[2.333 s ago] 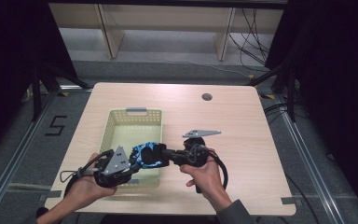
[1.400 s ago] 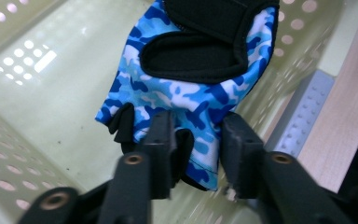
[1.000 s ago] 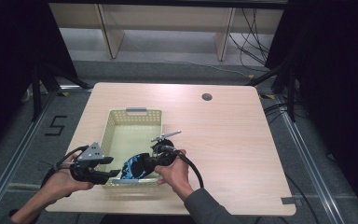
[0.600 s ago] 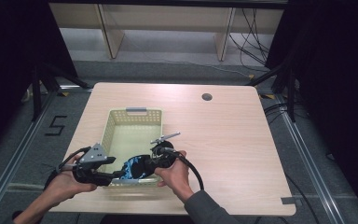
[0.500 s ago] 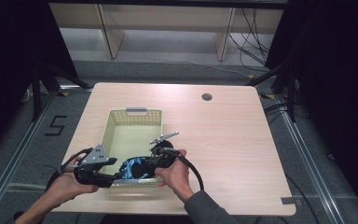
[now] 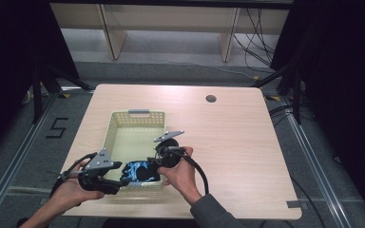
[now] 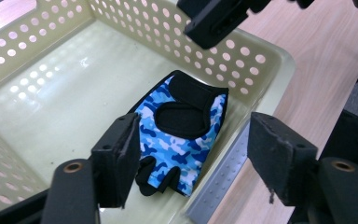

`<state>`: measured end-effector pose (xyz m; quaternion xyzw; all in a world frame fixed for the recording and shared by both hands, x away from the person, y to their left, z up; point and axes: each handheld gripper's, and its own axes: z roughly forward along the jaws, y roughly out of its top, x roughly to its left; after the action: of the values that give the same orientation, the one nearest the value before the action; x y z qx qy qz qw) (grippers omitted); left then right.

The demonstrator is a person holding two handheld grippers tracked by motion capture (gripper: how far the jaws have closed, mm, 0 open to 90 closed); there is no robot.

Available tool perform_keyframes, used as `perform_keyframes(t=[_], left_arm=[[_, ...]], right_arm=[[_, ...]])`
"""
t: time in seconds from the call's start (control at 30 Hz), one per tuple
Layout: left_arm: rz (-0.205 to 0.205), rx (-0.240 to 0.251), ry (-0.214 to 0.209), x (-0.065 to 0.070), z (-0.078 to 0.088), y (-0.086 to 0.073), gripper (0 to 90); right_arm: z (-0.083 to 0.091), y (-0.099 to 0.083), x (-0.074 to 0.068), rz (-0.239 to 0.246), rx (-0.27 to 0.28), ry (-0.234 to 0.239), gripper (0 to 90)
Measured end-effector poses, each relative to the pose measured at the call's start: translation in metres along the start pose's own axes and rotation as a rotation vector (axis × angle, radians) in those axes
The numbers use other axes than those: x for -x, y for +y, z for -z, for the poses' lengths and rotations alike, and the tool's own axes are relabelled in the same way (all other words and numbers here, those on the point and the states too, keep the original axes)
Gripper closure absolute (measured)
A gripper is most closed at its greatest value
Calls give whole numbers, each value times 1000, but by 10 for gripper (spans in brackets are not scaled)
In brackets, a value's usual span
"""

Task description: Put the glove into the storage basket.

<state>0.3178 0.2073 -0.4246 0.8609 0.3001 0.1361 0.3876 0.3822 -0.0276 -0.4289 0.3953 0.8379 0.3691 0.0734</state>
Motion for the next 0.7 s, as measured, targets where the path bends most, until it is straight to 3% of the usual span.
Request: perform_keyframes(t=[0.07, 0.13, 0.17, 0.23, 0.37, 0.43, 0.47, 0.6, 0.67, 0.7], left_arm=[[5, 10, -5, 1, 0, 1, 303], [4, 24, -4, 2, -1, 2, 296], [6, 26, 7, 2, -1, 3, 276], [35, 46, 0, 4, -1, 3, 264], [51, 65, 2, 4, -4, 4, 246], [48, 68, 2, 5, -5, 4, 243], [47, 62, -1, 5, -5, 4, 239], [55, 65, -2, 5, -9, 5, 231], [57, 65, 6, 6, -11, 6, 230], [37, 65, 3, 7, -13, 7, 207]], right_arm=[[6, -1, 6, 7, 31, -1, 451], [8, -1, 6, -1, 24, 9, 446], [12, -3, 11, 17, 57, 7, 435], [17, -5, 15, 11, 84, 12, 424], [27, -9, 22, 0, 78, 12, 418], [27, -10, 25, 21, 106, 6, 416], [31, -11, 26, 12, 80, 14, 416], [37, -20, 37, 48, 108, 4, 414], [39, -21, 39, 43, 112, 2, 413], [41, -24, 42, 36, 130, 14, 406]])
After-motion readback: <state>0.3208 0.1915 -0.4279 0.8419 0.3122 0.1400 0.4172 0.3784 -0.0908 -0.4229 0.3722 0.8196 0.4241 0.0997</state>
